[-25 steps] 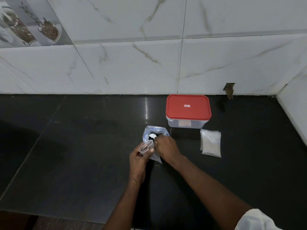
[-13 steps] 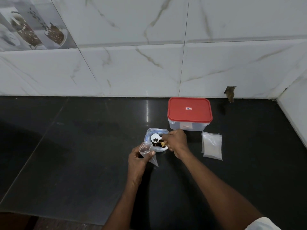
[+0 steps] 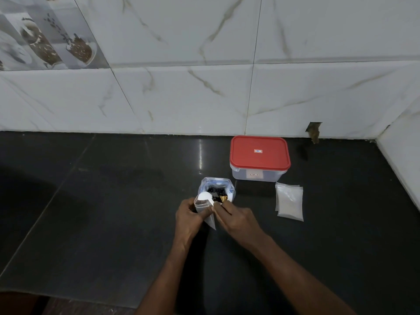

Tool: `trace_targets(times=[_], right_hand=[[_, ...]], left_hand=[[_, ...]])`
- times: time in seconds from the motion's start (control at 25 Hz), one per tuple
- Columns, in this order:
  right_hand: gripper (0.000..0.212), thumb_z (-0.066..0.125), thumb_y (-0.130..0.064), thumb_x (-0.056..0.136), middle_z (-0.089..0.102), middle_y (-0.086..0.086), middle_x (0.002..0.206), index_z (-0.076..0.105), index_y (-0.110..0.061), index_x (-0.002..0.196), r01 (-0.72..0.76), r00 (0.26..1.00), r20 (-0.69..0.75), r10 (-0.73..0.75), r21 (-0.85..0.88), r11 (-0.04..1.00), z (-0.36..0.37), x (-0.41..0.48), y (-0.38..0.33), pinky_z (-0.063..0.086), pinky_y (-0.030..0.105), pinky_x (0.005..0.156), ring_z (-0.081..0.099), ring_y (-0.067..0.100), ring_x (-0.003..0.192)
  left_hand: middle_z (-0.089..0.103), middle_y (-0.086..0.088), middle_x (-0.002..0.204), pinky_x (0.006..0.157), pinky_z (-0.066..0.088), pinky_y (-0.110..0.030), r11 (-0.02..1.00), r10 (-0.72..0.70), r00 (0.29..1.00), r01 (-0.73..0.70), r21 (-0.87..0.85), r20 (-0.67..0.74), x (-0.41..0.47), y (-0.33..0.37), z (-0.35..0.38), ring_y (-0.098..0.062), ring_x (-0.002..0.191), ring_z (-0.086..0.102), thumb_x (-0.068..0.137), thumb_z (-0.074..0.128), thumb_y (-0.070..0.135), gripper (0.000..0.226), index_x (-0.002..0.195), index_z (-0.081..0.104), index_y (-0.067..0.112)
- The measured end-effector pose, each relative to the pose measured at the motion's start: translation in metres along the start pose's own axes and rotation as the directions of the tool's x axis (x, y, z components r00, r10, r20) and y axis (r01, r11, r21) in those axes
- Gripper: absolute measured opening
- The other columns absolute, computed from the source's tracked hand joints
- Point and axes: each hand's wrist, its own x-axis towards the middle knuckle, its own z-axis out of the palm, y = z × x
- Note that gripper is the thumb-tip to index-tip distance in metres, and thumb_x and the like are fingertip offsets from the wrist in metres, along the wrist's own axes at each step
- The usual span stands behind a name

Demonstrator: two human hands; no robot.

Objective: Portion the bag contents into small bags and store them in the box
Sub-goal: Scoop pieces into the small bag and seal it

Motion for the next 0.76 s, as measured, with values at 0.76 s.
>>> trace_targets(times=[0.76], right_hand=[[0.018,0.054,-0.012,0.090,0.069,0.015,0.087,0.069,0.000,0.090,-0.600,0.679,0.525,0.513,-0.007,0.800,0.039,0.041,0.011,0.048,0.035,0.063,0.066,0.032,0.076]], left_hand=[[0.077,-0.016,0.100,0.092,0.055,-0.049,0.967,0.021,0.996,0.002,-0.255,0.087,-0.016,-0.008,0.002,-0.040,0.101,0.071,0.083,0.080,0.012,0.020,0.101,0.077,0.005]])
